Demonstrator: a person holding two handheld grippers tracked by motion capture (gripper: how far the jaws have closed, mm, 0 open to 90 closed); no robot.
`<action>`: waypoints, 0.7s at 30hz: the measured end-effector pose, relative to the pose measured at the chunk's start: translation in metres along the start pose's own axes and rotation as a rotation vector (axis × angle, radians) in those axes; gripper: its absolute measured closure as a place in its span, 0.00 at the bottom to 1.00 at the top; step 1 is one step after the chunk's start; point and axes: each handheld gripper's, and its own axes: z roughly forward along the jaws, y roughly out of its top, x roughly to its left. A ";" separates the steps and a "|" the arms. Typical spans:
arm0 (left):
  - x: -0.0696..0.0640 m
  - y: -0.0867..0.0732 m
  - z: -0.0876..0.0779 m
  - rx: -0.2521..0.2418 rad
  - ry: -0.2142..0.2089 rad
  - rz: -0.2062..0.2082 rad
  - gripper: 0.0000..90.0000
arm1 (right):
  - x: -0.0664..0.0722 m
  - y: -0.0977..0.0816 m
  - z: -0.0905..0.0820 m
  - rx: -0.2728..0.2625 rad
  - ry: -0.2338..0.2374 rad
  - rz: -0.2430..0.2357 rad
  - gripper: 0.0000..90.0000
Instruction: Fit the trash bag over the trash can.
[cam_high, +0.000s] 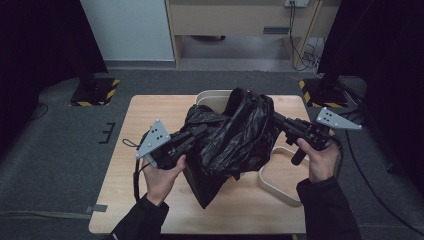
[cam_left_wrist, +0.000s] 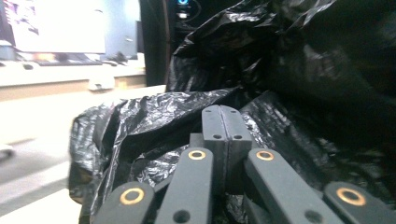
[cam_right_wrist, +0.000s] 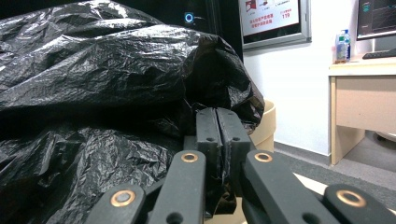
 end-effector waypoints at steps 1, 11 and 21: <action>-0.001 0.001 0.001 0.005 -0.017 -0.001 0.86 | 0.000 0.000 0.000 0.001 0.001 0.000 0.98; -0.017 0.000 0.015 0.051 -0.017 0.168 0.47 | 0.001 -0.001 0.001 0.003 0.001 -0.001 0.97; -0.018 0.002 0.015 0.047 -0.050 0.149 0.78 | 0.001 -0.001 0.001 -0.001 -0.003 0.000 0.98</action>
